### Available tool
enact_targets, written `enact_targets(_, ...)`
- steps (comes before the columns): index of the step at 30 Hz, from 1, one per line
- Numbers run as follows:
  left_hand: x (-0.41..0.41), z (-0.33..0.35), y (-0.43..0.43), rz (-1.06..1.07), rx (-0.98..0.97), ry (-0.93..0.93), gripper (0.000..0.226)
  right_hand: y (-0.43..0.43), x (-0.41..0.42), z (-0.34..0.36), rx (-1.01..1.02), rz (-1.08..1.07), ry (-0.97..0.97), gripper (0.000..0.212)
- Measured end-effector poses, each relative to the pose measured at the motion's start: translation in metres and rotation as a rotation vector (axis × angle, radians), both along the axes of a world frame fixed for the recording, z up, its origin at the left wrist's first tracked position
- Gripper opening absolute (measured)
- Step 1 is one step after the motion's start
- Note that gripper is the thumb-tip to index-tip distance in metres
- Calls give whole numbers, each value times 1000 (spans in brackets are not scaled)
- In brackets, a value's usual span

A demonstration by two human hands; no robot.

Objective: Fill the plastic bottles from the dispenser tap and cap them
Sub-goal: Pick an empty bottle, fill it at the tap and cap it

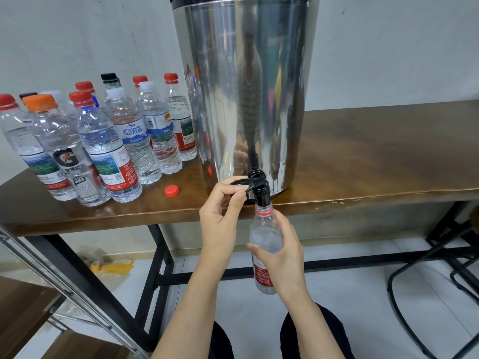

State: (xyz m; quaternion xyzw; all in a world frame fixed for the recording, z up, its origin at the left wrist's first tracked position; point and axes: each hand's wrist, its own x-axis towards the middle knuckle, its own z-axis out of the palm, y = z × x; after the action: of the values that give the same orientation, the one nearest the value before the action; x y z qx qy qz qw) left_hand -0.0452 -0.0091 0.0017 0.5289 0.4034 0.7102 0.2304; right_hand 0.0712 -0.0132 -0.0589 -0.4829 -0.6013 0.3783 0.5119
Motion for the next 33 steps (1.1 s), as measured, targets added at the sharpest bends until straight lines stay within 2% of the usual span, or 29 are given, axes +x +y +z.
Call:
enact_targets(11, 0, 0, 1, -14, 7, -16, 7, 0, -1, 0, -6, -2, -2, 83)
enact_targets(15, 0, 0, 1, -13, 26, -19, 12, -1, -1, 0, -6, 1, -10, 84)
enact_targets(33, 0, 1, -1, -13, 22, -5, 12, -1, -2, -1, -21, -3, -9, 84)
